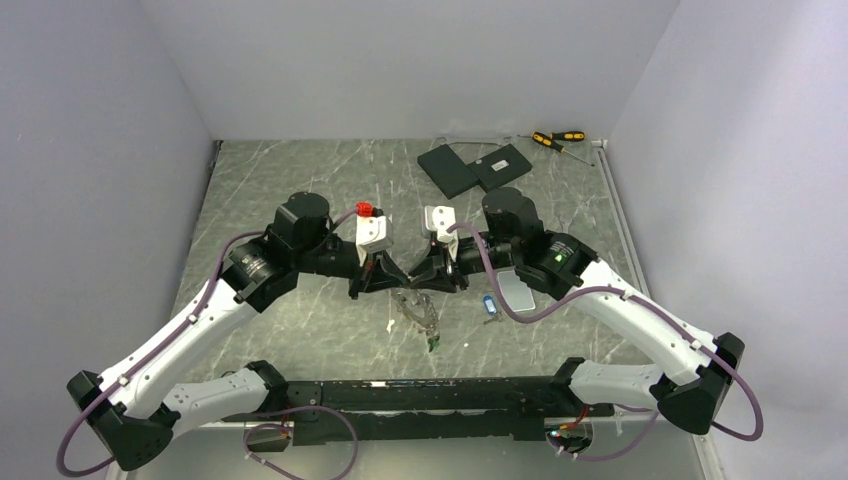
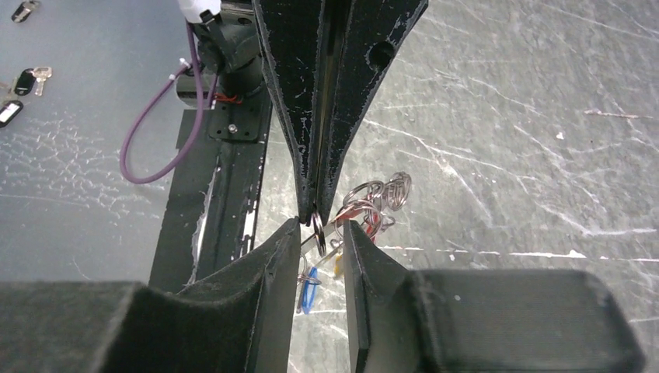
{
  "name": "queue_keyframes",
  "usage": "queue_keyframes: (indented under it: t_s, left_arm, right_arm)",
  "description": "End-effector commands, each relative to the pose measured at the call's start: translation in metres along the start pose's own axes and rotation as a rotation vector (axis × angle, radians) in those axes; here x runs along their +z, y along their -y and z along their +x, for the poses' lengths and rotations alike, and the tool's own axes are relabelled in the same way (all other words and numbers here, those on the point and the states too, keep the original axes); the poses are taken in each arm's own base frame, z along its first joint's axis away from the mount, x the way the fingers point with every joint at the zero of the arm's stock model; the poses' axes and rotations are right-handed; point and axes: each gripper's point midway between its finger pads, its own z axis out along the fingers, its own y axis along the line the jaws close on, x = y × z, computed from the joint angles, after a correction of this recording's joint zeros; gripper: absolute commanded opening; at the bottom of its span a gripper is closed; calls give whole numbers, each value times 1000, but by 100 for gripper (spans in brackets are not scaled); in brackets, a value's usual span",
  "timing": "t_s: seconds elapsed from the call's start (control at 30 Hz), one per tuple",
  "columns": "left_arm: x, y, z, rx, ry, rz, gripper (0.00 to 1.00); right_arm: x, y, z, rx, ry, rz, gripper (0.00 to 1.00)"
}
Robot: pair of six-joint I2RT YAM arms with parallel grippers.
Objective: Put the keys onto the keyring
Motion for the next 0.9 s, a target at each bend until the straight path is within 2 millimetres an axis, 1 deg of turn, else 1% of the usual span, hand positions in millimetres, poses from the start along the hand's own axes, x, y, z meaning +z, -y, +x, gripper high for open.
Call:
queue_keyframes:
  t_s: [0.0, 0.17, 0.23, 0.33, 0.5, 0.6, 0.73, 0.8, 0.87]
  left_arm:
    - [-5, 11, -26, 91, 55, 51, 0]
    - [-5, 12, -25, 83, 48, 61, 0]
    - [-6, 13, -25, 82, 48, 62, 0]
    - [-6, 14, -25, 79, 48, 70, 0]
    - [-5, 15, -24, 70, 43, 77, 0]
    - [-4, 14, -24, 69, 45, 79, 0]
    - [-4, 13, -23, 65, 42, 72, 0]
    - [-3, 12, -23, 61, 39, 70, 0]
    - [-3, 12, -23, 59, 39, 68, 0]
  right_arm:
    - [-10, 6, -15, -59, 10, 50, 31]
    - [-10, 7, -14, -57, -2, 57, 35]
    - [-11, 8, -14, -59, -2, 58, 34]
    - [-10, 7, -15, -61, 0, 55, 30]
    - [-9, 7, -14, -56, 1, 48, 27]
    - [-7, 6, -12, -49, -1, 36, 23]
    - [-6, 1, -12, -45, 1, 8, 19]
    - [-6, -3, -13, -48, 10, -11, 15]
    - [-7, -8, -14, -56, 20, -33, 8]
